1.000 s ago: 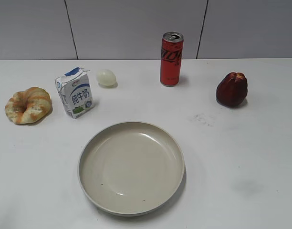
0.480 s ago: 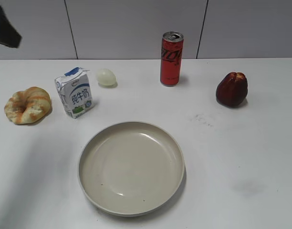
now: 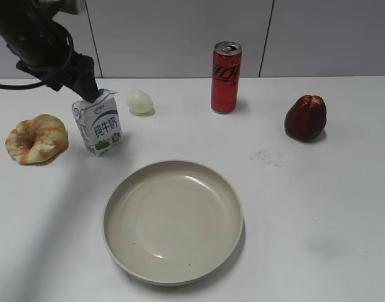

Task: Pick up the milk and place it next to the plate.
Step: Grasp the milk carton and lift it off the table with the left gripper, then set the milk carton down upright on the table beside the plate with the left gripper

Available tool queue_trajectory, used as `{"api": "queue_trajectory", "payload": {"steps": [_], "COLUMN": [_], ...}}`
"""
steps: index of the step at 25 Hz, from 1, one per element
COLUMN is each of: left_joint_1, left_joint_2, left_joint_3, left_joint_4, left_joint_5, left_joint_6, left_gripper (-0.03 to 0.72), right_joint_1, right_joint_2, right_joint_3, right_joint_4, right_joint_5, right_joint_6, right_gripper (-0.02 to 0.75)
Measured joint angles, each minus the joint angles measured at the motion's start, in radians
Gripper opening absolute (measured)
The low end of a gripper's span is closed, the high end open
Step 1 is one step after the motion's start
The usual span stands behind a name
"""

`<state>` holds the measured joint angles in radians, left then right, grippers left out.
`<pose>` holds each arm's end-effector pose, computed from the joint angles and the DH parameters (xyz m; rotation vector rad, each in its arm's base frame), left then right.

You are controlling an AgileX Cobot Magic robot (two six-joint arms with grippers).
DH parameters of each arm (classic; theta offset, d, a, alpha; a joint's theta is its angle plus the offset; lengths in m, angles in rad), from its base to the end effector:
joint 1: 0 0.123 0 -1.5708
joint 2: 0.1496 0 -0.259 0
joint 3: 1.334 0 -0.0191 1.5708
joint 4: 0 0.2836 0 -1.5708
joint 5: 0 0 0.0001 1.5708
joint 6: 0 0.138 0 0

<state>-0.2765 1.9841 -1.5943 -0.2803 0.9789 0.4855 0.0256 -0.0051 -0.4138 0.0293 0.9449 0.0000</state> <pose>0.4293 -0.1548 0.1477 0.8832 2.6702 -0.3162 0.1072 0.0060 0.2558 -0.0236 2.0095 0.0512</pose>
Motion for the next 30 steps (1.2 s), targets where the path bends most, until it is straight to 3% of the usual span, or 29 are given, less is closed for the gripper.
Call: {"api": "queue_trajectory", "payload": {"steps": [7,16,30], "left_joint_1": [-0.003,-0.003,-0.033], "left_joint_2": [0.095,0.140,0.038], "left_joint_3": [0.000,-0.001,-0.021], "left_joint_4": [-0.010,-0.009,-0.012], "left_joint_5": [-0.084,-0.094,-0.029], "left_joint_6": [0.022,0.024,0.022], "left_gripper": [0.629,0.309,0.302], "right_joint_1": [0.000,0.000,0.000], "right_joint_2": [0.000,0.000,0.000], "right_joint_3": [0.000,0.000,0.000], "right_joint_4": [0.000,0.000,0.000], "right_joint_5": [0.000,0.000,0.000], "right_joint_6": [0.000,0.000,0.000], "right_gripper": [0.459,0.459,0.459]}}
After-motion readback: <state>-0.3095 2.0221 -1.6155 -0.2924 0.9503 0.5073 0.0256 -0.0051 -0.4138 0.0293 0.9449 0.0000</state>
